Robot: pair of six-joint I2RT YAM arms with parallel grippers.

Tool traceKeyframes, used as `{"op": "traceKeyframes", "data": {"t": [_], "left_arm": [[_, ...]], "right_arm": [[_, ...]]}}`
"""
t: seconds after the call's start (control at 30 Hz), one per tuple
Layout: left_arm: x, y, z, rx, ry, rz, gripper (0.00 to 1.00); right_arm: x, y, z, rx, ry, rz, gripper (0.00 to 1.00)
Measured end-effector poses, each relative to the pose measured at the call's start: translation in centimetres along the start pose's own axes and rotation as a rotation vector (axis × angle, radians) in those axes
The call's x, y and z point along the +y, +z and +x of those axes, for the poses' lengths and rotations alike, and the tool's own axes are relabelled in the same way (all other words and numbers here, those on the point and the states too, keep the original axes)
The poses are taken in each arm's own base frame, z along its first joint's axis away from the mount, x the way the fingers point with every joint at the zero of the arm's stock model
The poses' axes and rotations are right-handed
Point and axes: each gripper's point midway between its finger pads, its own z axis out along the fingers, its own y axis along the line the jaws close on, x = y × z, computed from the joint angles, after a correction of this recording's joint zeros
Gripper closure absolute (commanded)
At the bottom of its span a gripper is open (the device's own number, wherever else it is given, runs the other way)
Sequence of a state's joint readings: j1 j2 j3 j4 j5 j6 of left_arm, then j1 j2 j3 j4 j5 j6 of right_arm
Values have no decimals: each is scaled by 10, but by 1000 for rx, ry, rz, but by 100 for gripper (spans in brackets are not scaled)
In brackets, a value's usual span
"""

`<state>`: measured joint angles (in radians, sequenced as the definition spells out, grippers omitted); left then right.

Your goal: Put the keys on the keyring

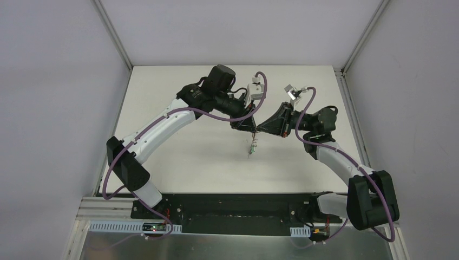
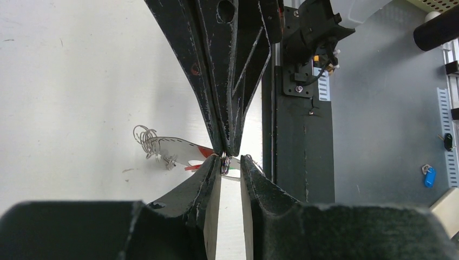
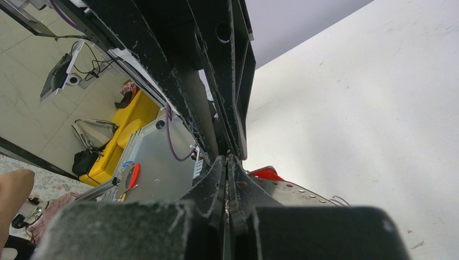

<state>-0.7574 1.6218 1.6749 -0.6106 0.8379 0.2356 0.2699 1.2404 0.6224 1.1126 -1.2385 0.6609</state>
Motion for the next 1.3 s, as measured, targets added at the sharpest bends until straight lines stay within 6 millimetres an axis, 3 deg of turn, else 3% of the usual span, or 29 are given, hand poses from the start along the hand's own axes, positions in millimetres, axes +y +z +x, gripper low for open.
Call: {"op": "traceKeyframes", "data": {"t": [0.37, 0.7, 0.87, 1.3], "left_arm": [[-1, 2, 10, 13, -16, 23, 78], [0, 3, 13, 19, -24, 26, 88], [1, 4, 14, 18, -34, 24, 100], [3, -2, 15, 69, -91, -11, 100]], "right_arm": [[0, 0, 1, 6, 3, -3, 100], [0, 0, 1, 6, 3, -3, 100], [1, 0, 1, 7, 3, -4, 100], [-2, 0, 4, 16, -57, 2, 100]]}}
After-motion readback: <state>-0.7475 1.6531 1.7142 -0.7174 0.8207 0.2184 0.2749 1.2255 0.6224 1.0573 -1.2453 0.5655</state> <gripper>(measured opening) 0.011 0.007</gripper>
